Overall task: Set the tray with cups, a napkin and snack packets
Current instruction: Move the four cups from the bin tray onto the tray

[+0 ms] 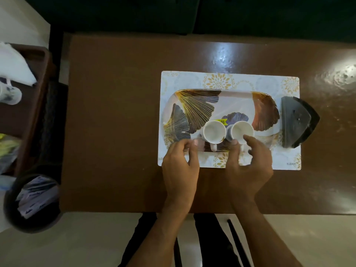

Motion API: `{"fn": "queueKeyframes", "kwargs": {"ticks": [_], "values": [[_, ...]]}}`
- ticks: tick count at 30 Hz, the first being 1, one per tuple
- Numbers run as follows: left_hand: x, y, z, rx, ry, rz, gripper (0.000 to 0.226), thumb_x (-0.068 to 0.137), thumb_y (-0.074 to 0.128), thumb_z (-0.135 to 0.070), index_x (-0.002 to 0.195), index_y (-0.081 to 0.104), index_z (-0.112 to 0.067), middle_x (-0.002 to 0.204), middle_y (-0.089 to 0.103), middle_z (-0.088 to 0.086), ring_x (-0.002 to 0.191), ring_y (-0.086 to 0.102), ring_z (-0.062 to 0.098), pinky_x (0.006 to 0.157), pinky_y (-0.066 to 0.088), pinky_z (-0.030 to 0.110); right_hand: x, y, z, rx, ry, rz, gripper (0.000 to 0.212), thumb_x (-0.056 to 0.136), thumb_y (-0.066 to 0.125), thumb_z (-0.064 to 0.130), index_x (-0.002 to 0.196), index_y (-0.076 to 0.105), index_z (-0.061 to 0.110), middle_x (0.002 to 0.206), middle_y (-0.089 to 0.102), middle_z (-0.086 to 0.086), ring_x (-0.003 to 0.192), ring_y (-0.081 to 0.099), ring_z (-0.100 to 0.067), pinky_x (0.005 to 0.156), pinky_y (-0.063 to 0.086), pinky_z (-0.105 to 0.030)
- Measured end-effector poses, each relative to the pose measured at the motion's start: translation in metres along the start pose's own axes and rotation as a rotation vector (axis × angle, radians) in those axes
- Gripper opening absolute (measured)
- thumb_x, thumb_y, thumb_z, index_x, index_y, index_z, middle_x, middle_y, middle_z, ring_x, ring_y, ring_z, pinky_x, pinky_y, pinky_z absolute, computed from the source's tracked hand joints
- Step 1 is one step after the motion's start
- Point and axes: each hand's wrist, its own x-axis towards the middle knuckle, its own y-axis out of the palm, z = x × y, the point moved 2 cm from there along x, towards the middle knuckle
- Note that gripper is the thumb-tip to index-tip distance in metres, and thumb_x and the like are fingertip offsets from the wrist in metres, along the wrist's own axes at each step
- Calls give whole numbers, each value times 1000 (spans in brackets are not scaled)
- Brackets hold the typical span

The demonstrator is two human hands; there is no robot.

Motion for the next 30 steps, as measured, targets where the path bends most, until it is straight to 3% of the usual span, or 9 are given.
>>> {"fn": "queueKeyframes", "kwargs": {"ticks": [3,8,14,25,30], "values": [[16,-35,13,104,132,50,34,106,56,-42,123,70,-15,117,73,-1,108,68,10,87,60,30,-11,22,41,21,-203,127,38,98,71,26,125,69,0,125,71,-17,121,62,-27,103,52,-37],[61,-109,53,422,290,45,52,108,49,-48,142,57,-10,143,61,10,135,57,23,112,49,41,-36,80,118,-80,-479,359,56,101,64,35,143,55,-1,149,56,-20,141,50,-36,120,39,-49],[126,-214,107,774,374,-43,68,111,31,-55,155,41,-4,155,50,17,146,46,31,123,34,51,-73,152,200,-235,-626,577,65,105,53,46,155,40,8,162,39,-17,152,34,-34,126,30,-49],[226,-353,187,810,244,-185,64,109,42,-45,154,40,1,155,47,22,146,43,37,124,31,53,-132,269,328,-256,-806,801,68,101,56,47,155,38,10,163,37,-16,153,31,-35,125,32,-55],[263,-383,209,763,236,-205,72,105,50,-51,155,38,0,156,45,19,147,42,35,124,31,47,-149,311,371,-244,-907,856,72,96,66,34,156,38,5,161,40,-17,150,36,-34,124,35,-49]]}}
